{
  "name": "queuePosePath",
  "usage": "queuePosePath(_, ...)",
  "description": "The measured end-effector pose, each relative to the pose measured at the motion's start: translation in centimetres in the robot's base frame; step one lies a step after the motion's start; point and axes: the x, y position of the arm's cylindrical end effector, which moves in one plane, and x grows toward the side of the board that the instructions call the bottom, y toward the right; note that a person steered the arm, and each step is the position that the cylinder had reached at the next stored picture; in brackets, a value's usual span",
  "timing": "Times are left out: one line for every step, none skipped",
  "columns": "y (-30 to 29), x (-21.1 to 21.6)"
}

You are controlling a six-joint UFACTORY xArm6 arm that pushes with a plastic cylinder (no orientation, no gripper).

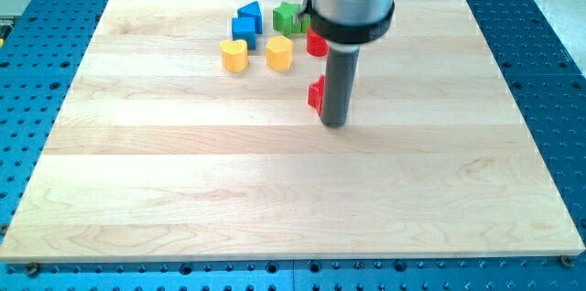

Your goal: Move the red star closer to the yellow hexagon

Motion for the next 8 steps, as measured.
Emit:
queuePosePath(0.3,-4.5)
queuePosePath(0.6,-5.2)
queuePosePath(-0.4,-2.5)
queuePosePath(-0.9,-4.4)
queuePosePath(-0.9,-6.3)
queuePosePath(-0.9,-5.9)
queuePosePath(0.0,-6.1)
queuePosePath(4.7,-9.8)
